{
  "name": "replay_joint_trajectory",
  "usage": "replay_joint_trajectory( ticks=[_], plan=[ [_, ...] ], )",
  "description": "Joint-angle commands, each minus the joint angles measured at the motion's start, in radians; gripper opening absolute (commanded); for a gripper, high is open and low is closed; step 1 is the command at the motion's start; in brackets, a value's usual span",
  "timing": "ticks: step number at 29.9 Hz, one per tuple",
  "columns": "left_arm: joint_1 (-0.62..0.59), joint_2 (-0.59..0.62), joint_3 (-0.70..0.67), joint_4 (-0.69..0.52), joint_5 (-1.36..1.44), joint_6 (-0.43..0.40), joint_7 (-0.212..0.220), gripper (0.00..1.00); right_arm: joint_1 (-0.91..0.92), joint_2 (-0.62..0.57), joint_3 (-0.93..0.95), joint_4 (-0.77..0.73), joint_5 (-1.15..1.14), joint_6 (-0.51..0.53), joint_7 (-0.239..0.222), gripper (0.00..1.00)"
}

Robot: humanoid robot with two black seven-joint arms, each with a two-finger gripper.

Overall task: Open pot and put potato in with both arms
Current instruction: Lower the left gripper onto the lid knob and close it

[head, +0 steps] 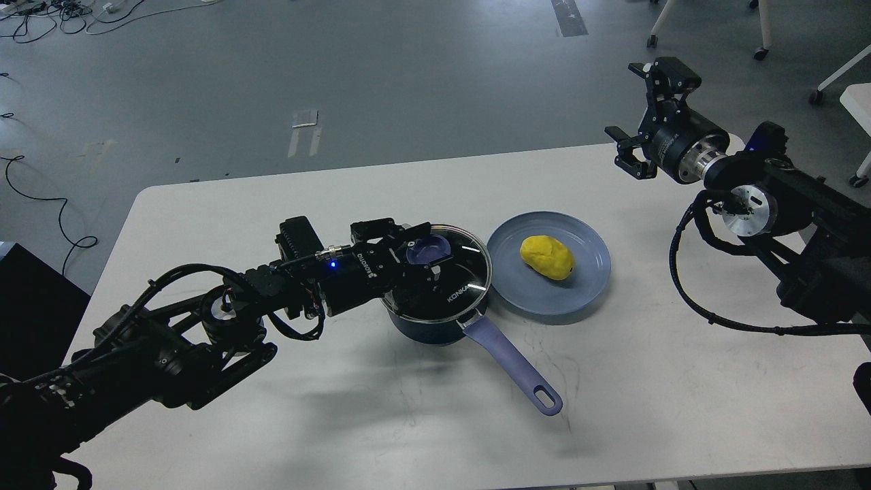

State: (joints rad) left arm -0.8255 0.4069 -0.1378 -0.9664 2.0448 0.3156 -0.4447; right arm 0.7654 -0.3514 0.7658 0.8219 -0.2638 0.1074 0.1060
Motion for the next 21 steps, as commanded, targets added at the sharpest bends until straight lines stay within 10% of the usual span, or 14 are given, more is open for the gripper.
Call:
replay_joint_trajectory(
  ticks=[1,21],
  plan=[
    [0.002,0.000,0.001,0.000,0.000,0.000,0.000,0.69,0.000,-0.001,0.000,-0.001,0.000,0.000,0.000,1.00],
    [0.003,0.000,-0.002,-0.003,-0.002,0.002,0.000,0.75,-0.001,0.000,-0.002,-0.017,0.000,0.000,0.001,1.00]
  ],
)
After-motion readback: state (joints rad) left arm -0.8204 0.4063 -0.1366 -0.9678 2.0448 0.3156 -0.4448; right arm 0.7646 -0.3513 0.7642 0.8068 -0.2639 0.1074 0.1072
